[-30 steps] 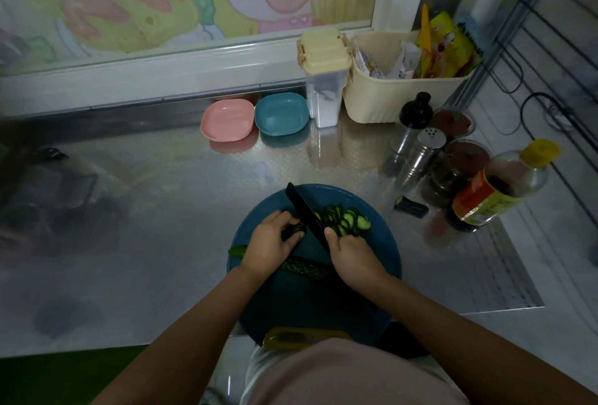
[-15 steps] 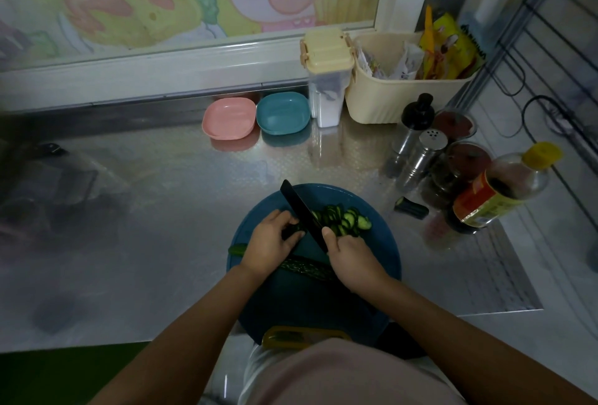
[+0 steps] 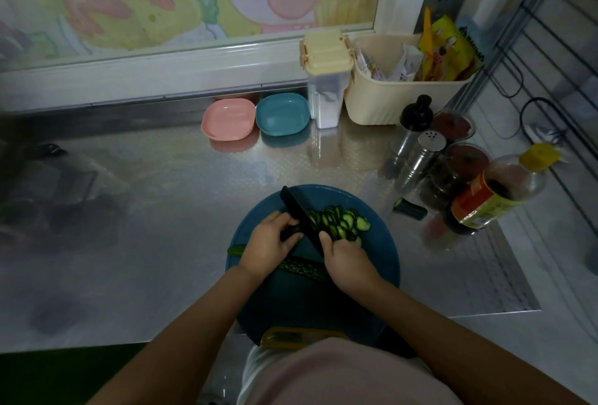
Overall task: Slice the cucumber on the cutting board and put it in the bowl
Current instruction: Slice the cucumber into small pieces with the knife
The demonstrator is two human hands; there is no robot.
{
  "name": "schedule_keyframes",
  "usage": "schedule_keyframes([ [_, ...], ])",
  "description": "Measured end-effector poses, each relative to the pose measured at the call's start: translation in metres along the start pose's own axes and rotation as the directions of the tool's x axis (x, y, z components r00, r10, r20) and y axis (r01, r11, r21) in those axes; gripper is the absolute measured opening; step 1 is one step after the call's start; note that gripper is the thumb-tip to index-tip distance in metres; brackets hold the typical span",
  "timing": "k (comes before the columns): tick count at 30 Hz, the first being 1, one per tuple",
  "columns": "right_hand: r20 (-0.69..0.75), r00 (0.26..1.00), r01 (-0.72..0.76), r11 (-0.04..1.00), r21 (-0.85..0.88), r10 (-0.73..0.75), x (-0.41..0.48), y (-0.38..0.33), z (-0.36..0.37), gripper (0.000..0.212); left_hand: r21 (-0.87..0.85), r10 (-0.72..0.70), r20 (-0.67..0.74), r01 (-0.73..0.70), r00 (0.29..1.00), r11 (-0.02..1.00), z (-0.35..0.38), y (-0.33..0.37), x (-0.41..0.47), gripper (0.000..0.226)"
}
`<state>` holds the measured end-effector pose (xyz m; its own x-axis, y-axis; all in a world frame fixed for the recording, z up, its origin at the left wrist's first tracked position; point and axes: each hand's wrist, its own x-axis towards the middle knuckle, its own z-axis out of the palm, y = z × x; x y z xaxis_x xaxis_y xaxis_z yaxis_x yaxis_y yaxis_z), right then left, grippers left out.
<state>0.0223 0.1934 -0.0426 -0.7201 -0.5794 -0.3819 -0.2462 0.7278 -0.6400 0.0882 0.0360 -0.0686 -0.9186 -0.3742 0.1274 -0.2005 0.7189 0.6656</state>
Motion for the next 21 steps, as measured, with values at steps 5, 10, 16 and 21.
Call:
schedule_keyframes([
  [5, -0.011, 1.000, 0.000, 1.000, 0.025, 0.000, -0.004, 0.006, -0.004, 0.062, -0.002, -0.022, -0.017, 0.022, 1.000, 1.000, 0.001, 0.001, 0.001, 0.018],
  [10, 0.015, 0.999, 0.031, 0.999, 0.041, -0.031, -0.010, 0.004, -0.013, 0.064, -0.032, -0.048, -0.032, 0.047, 0.998, 0.998, 0.003, -0.001, 0.000, 0.020],
  [16, 0.027, 0.997, 0.074, 0.997, 0.030, -0.075, -0.009, 0.001, -0.010, 0.062, -0.052, -0.069, -0.043, 0.067, 0.997, 0.996, 0.003, -0.001, 0.000, 0.020],
  [21, 0.017, 0.997, 0.070, 0.996, 0.057, -0.071, -0.008, 0.004, -0.007, 0.063, -0.046, -0.069, -0.033, 0.068, 0.997, 0.997, 0.003, -0.001, 0.000, 0.019],
])
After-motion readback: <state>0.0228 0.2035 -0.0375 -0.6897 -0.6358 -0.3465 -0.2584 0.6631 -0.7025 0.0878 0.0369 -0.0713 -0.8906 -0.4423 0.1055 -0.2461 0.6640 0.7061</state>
